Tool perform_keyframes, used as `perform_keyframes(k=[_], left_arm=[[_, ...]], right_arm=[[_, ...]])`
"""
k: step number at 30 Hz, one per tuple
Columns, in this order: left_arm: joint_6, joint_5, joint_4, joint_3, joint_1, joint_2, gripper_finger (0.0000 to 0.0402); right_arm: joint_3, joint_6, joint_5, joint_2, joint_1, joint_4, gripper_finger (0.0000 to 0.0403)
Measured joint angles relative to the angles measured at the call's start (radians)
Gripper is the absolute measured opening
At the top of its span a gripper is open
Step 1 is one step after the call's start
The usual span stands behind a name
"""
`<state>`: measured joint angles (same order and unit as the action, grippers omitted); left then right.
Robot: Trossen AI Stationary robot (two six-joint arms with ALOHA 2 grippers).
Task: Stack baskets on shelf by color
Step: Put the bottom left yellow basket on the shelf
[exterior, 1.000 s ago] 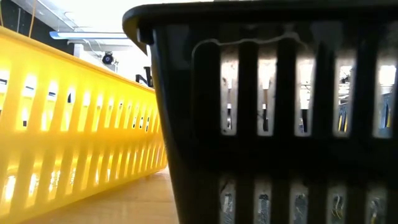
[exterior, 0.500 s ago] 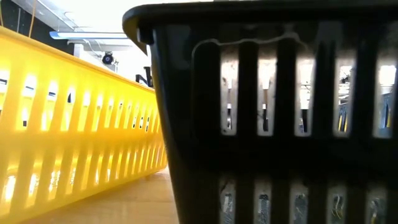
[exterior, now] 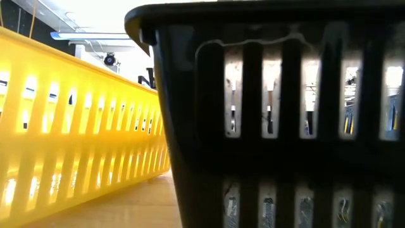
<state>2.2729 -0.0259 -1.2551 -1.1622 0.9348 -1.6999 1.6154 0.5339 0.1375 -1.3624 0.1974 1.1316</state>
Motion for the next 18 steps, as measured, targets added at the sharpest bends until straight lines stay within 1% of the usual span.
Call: perform_keyframes(k=[5, 8, 14, 18], left_arm=[[-0.002, -0.012, -0.004, 0.027, -0.02, 0.0, 0.0085], [-0.004, -0.016, 0.02, 0.043, -0.02, 0.0, 0.0085], [-0.005, -0.037, 0.126, 0.125, -0.02, 0.0, 0.0085], [-0.009, -0.061, 0.184, 0.149, -0.026, 0.0, 0.0081]], right_arm=[[0.0, 0.0, -0.007, 0.0, 0.0, 0.0, 0.0074], [0.0, 0.0, -0.007, 0.0, 0.0, 0.0, 0.0074], [0.0, 0.0, -0.014, 0.0, 0.0, 0.0, 0.0074], [0.0, 0.0, -0.018, 0.0, 0.0, 0.0, 0.0074]])
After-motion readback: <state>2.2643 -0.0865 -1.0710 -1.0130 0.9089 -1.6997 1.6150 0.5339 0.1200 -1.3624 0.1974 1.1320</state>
